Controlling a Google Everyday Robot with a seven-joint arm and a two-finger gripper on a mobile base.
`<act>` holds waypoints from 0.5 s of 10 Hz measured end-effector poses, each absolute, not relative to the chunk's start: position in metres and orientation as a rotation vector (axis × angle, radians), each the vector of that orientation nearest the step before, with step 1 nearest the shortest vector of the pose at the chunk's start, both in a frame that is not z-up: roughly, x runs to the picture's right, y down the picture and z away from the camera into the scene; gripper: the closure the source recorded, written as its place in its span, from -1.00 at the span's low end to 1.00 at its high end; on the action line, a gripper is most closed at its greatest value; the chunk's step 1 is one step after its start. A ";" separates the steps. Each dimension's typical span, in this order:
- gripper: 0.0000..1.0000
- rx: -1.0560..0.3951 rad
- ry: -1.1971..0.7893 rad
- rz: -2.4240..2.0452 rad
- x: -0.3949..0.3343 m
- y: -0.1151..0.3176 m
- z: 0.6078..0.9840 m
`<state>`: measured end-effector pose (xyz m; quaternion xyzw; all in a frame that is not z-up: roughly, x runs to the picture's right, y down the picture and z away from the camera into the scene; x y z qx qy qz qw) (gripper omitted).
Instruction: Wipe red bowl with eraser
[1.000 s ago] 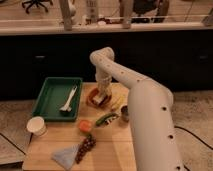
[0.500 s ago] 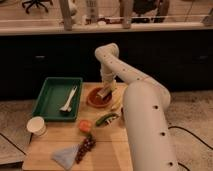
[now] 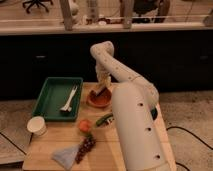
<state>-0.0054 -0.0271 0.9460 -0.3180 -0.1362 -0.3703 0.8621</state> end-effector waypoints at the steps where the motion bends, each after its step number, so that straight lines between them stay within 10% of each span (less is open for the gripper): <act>1: 1.00 -0.674 -0.302 -0.804 -0.014 -0.021 0.946; 5: 1.00 -0.672 -0.363 -0.888 -0.040 0.008 0.930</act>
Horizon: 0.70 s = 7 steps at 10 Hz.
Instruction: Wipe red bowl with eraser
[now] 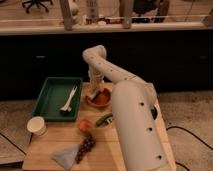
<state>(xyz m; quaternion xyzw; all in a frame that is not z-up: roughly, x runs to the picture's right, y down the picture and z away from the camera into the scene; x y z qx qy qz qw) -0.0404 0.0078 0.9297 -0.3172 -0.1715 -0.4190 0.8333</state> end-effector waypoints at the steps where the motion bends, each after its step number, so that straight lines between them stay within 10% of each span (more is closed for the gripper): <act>1: 1.00 -0.686 -0.366 -0.898 -0.034 0.018 0.921; 7: 1.00 -0.774 -0.283 -0.824 0.031 0.018 0.920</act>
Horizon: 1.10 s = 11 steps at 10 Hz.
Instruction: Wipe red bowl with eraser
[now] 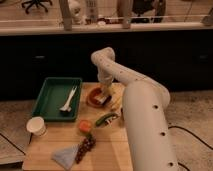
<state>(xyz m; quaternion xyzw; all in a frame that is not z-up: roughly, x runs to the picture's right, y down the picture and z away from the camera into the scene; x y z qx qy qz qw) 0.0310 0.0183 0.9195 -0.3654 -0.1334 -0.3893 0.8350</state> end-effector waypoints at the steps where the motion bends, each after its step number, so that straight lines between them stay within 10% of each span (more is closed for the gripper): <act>1: 1.00 -0.767 -0.265 -0.795 0.040 0.009 0.925; 11: 1.00 -0.655 -0.354 -0.890 -0.029 -0.008 0.944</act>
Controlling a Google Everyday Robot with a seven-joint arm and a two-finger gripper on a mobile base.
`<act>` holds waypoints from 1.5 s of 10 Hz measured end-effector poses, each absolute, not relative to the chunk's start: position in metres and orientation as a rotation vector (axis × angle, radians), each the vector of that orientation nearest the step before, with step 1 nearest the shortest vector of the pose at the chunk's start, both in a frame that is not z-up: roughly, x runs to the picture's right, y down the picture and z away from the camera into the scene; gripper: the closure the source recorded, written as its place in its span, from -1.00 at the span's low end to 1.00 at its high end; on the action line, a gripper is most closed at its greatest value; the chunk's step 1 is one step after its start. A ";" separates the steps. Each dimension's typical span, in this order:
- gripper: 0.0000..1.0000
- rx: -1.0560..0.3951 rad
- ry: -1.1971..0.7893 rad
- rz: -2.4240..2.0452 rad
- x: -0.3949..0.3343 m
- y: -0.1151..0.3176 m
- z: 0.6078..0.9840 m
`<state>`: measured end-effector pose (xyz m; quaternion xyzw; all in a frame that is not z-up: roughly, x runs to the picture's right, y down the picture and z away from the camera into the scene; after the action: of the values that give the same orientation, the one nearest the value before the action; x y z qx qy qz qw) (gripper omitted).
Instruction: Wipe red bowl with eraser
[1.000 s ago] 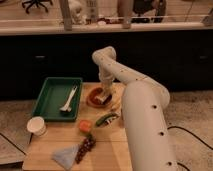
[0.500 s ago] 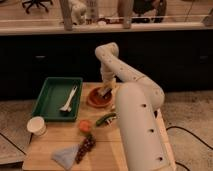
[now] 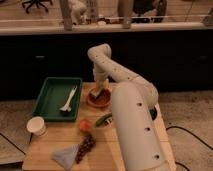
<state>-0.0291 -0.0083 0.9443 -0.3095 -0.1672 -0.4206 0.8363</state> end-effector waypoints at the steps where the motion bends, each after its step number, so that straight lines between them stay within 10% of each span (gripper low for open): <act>1: 1.00 -0.649 -0.387 -0.937 -0.047 0.001 0.937; 15: 1.00 -0.663 -0.265 -0.827 0.034 -0.017 0.945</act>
<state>0.0340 -0.0169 0.9451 -0.3151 -0.1258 -0.3931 0.8546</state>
